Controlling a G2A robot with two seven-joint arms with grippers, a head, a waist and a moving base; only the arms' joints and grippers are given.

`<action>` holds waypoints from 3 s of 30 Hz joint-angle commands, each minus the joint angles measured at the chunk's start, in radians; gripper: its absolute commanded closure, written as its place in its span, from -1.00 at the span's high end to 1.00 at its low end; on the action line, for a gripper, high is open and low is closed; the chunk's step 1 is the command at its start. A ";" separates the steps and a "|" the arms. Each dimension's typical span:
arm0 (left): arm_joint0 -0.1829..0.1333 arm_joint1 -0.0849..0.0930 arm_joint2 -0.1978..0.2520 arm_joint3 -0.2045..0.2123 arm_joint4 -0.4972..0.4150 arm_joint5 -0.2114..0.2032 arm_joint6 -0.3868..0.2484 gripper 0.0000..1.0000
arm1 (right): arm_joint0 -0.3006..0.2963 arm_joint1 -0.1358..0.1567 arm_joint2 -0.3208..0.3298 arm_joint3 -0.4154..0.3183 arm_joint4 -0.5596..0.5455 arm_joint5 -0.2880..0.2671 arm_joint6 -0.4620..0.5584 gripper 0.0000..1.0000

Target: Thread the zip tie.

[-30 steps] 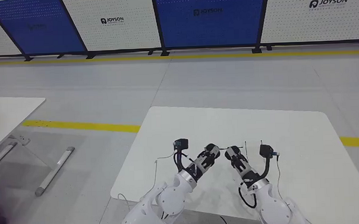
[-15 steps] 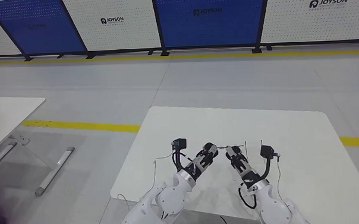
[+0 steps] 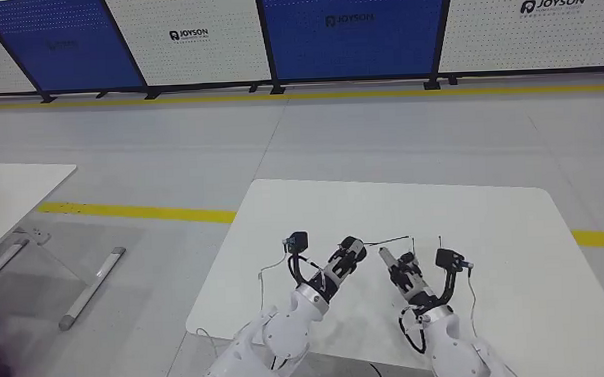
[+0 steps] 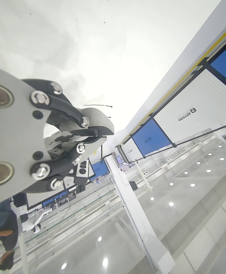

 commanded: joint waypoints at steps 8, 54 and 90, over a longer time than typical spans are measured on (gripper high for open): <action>-0.002 -0.001 -0.001 0.005 0.006 0.003 0.009 -1.00 | 0.000 0.000 0.000 0.000 0.001 -0.001 0.001 1.00; 0.002 -0.001 0.013 0.019 0.111 0.020 0.001 -1.00 | 0.013 0.002 0.016 -0.006 0.072 -0.072 0.064 -1.00; -0.003 -0.008 0.033 0.038 0.134 0.042 -0.016 -0.90 | 0.003 0.000 0.004 -0.012 0.014 -0.060 0.026 -1.00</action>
